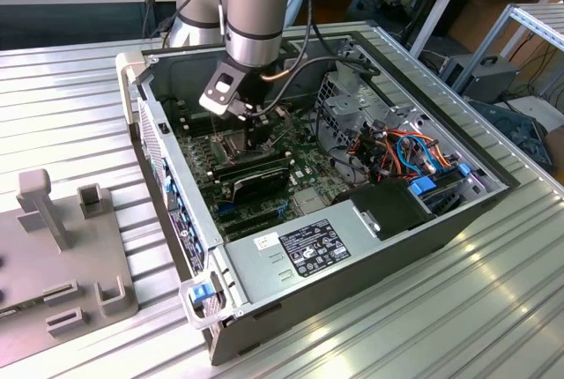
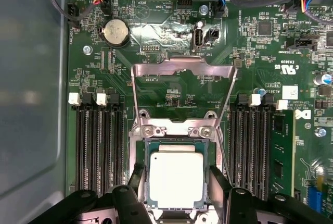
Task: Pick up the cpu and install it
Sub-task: 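Place the cpu into insertion slot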
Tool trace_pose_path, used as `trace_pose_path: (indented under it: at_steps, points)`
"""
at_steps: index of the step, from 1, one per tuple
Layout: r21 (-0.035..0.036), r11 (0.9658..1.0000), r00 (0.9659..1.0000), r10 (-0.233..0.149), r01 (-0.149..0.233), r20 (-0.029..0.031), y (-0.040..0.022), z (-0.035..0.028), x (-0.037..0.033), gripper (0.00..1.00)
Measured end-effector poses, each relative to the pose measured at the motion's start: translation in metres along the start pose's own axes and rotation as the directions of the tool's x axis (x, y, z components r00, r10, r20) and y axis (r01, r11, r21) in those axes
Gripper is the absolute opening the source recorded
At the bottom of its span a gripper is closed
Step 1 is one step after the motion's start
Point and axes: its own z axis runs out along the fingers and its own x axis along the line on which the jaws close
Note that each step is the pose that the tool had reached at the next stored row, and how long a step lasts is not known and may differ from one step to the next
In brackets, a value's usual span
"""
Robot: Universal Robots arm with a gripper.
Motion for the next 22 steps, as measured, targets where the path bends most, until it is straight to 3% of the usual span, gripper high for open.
trace_pose_path:
  at_steps: [8, 22]
  points:
    - [0.0001, 1.0000, 1.0000, 0.000, 0.000, 0.0000, 0.0007, -0.0154, -0.0003, 0.61]
    - [0.0000, 1.0000, 1.0000, 0.000, 0.000, 0.0000, 0.0008, -0.0159, -0.0003, 0.61]
